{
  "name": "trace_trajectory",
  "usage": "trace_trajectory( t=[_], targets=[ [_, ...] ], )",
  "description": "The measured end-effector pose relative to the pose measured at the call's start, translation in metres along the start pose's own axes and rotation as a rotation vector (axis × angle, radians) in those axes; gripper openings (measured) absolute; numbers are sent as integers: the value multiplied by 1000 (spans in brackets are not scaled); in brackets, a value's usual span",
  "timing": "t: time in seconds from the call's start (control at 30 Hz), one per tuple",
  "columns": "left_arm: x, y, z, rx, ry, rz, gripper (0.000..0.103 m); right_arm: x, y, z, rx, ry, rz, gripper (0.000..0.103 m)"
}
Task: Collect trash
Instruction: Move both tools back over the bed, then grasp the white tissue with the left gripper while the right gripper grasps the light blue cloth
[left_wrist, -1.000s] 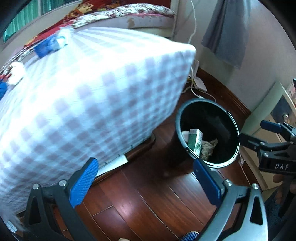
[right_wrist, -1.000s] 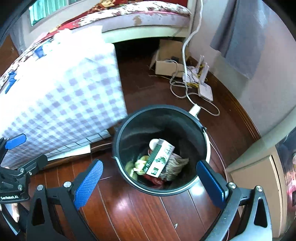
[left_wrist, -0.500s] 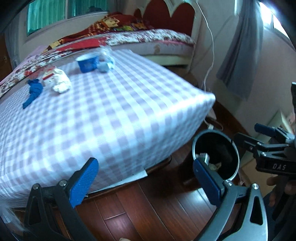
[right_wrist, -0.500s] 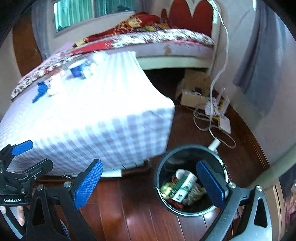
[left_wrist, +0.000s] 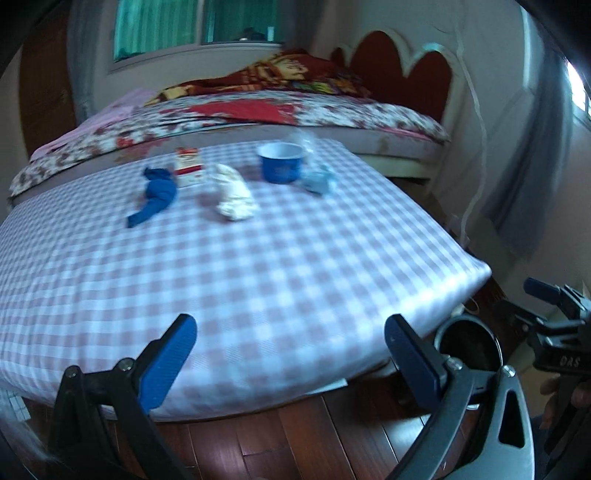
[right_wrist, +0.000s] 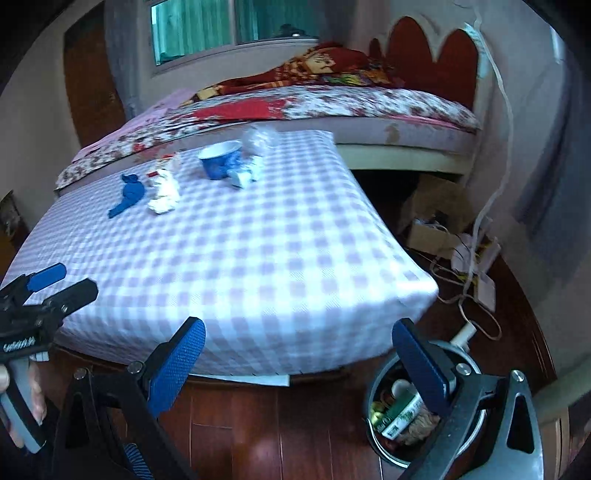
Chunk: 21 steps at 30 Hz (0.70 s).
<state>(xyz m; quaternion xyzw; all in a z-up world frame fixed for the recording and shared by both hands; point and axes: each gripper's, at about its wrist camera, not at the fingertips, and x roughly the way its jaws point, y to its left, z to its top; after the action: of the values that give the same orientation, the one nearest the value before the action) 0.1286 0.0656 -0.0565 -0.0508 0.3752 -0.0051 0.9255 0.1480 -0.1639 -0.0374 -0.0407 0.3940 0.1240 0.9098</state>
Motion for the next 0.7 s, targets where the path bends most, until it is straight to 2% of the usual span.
trace_trajectory(
  t=[0.17,0.27,0.43,0.6,0.67,0.7],
  targets=[
    [8,20,13,-29,-11,50,98,5,15,32,-45,-32,35,102],
    [18,28,22,-56,-15,61,91,15,21,46,-48,-50,57,102],
    [42,40,39,-96,-7,68,83,57,29,70,-68,-11,64,102],
    [86,43,61,-87,17,90,74,104,38,102,-64,26,82,102],
    [104,44,69,-99,34,89,70,123,45,116,-78,30,77,94],
    [111,44,72,-102,38,85,66,132,48,122,-82,33,83,85]
  ],
)
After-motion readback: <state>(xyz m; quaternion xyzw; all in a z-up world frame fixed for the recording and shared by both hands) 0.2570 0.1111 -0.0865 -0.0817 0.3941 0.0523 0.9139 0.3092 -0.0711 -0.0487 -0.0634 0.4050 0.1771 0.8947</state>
